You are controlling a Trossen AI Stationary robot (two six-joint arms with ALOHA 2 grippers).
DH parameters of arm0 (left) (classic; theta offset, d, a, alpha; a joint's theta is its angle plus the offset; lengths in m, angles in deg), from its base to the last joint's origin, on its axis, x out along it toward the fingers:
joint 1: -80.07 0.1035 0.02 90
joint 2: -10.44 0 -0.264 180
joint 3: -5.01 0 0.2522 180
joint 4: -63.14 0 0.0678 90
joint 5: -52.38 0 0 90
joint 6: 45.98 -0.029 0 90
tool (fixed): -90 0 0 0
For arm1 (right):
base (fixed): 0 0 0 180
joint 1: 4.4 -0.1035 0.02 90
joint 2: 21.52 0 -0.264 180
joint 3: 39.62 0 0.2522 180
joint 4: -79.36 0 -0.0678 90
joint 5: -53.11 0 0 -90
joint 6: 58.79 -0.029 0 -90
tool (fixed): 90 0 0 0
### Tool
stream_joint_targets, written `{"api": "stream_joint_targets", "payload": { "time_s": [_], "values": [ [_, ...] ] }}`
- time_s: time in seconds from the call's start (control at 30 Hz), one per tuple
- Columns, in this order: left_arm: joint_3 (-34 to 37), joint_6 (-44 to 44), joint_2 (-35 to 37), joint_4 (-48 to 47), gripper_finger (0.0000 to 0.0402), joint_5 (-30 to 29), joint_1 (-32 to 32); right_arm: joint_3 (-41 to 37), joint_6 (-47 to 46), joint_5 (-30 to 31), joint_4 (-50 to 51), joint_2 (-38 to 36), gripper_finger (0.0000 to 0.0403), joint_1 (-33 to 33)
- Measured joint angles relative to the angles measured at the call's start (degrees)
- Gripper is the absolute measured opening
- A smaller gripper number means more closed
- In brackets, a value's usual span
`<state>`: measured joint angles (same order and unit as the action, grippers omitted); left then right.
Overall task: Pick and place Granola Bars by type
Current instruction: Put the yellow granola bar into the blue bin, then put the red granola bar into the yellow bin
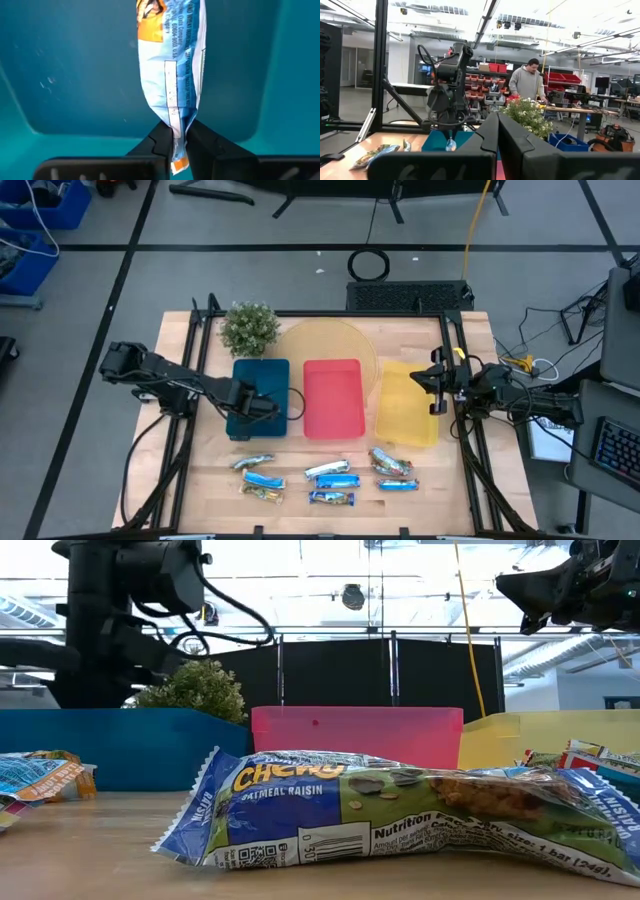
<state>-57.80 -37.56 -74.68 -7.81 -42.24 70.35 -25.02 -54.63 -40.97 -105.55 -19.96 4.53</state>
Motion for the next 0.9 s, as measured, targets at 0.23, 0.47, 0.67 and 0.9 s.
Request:
{"api": "stream_joint_targets", "payload": {
  "time_s": [0.23,0.47,0.67,0.9],
  "values": [
    [-0.92,4.43,0.0,0.52,0.0109,-3.96,0.0,-0.02,0.74,0.0,0.04,0.0,0.0,0.0],
    [-5.61,4.36,1.36,-1.08,0.0162,-7.51,-1.19,-0.02,1.22,0.0,0.04,0.0,0.0,-0.01],
    [-8.95,-1.27,14.84,9.76,0.0153,-17.38,-7.59,-0.02,1.27,-0.04,0.1,0.0,0.0,-0.02],
    [-1.59,-7.26,37.68,20.82,0.0101,-17.22,-12.74,-0.02,1.27,-0.15,1.49,0.07,0.0,-0.02]
  ]
}}
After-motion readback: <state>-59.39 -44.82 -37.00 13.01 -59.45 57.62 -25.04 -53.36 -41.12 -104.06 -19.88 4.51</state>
